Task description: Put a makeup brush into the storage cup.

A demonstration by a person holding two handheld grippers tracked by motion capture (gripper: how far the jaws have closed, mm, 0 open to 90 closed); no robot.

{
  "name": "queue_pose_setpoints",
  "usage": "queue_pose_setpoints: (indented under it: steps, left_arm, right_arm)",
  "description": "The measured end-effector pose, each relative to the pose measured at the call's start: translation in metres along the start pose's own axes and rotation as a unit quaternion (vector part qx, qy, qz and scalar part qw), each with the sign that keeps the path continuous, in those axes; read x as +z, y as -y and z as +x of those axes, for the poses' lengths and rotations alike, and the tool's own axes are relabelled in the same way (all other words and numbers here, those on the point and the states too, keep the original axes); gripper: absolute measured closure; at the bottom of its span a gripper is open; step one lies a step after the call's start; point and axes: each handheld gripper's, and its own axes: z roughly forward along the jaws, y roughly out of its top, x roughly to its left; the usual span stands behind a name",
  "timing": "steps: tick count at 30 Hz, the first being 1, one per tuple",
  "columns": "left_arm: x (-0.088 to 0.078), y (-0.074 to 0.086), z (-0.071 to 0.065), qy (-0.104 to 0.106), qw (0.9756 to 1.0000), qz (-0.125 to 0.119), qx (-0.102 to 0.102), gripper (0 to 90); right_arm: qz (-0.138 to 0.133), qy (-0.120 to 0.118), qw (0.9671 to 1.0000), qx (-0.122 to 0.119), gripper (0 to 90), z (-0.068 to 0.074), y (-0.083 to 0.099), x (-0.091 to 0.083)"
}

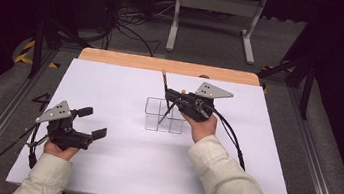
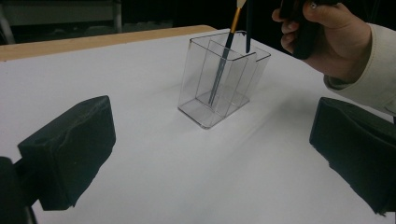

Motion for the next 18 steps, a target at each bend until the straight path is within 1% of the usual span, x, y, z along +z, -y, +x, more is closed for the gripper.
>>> queue_pose_setpoints:
  steps: [3, 10, 18]
  left_arm:
    - [0.000, 0.000, 0.000, 0.000, 1.0000, -0.001, -0.001, 1.1]
    - [0.000, 0.000, 0.000, 0.000, 1.0000, -0.001, 0.000, 1.1]
    - [0.000, 0.000, 0.000, 0.000, 1.0000, 0.000, 0.000, 1.1]
  right_arm:
    - [0.003, 0.004, 1.0000, 0.000, 82.9, -0.001, 0.004, 0.001]
    - [0.014, 0.007, 0.9998, 0.011, 82.9, -0.005, 0.014, 0.001]
    - [0.023, 0.006, 0.9996, 0.017, 82.8, -0.005, 0.020, 0.004]
